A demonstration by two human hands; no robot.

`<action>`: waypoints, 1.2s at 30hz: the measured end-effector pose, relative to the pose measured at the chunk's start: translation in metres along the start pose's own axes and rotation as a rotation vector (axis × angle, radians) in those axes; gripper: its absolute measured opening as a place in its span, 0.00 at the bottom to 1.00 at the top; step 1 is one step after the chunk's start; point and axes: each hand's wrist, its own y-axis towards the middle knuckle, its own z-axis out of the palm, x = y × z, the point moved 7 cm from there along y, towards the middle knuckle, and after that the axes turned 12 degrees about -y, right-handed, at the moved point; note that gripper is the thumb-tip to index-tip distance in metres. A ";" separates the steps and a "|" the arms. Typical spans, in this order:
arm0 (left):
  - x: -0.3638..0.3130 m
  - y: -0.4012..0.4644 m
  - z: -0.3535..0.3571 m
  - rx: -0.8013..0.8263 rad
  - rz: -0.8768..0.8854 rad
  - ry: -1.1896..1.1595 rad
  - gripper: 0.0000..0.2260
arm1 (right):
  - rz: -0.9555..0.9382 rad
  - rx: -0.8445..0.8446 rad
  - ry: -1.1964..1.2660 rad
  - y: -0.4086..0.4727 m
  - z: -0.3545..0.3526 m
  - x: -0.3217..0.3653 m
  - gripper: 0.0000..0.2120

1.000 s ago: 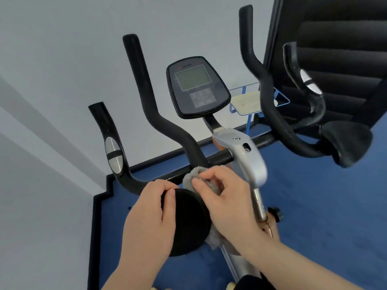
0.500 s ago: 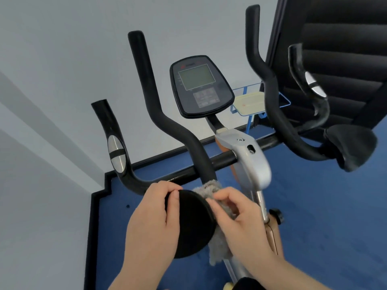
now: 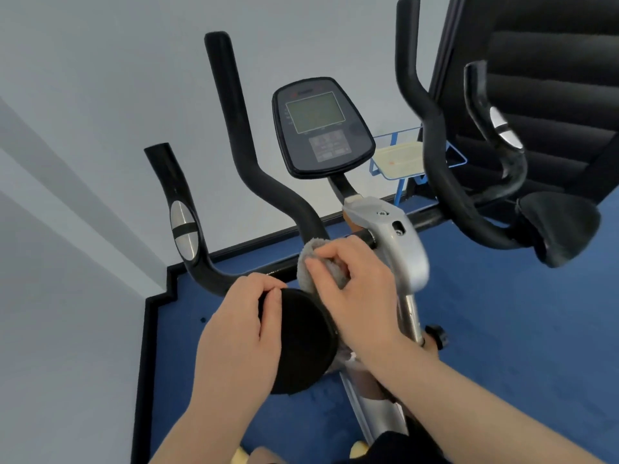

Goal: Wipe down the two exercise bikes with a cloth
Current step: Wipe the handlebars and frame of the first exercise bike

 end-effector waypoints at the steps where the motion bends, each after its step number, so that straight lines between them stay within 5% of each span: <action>1: -0.001 0.000 -0.001 -0.001 -0.002 0.002 0.07 | 0.006 0.009 0.039 -0.010 0.000 -0.004 0.04; 15: -0.001 -0.002 -0.001 -0.018 0.011 -0.004 0.08 | -0.039 0.001 -0.004 -0.018 -0.013 -0.014 0.04; 21: -0.001 -0.001 0.000 -0.019 0.008 -0.008 0.08 | -0.033 -0.022 -0.134 0.043 0.007 0.004 0.02; 27: -0.003 -0.001 0.000 -0.022 0.028 -0.015 0.07 | -0.004 0.092 -0.172 -0.002 0.006 -0.010 0.25; 36: -0.004 -0.001 0.000 -0.022 0.027 -0.024 0.08 | -0.018 0.084 -0.197 -0.003 0.004 -0.004 0.20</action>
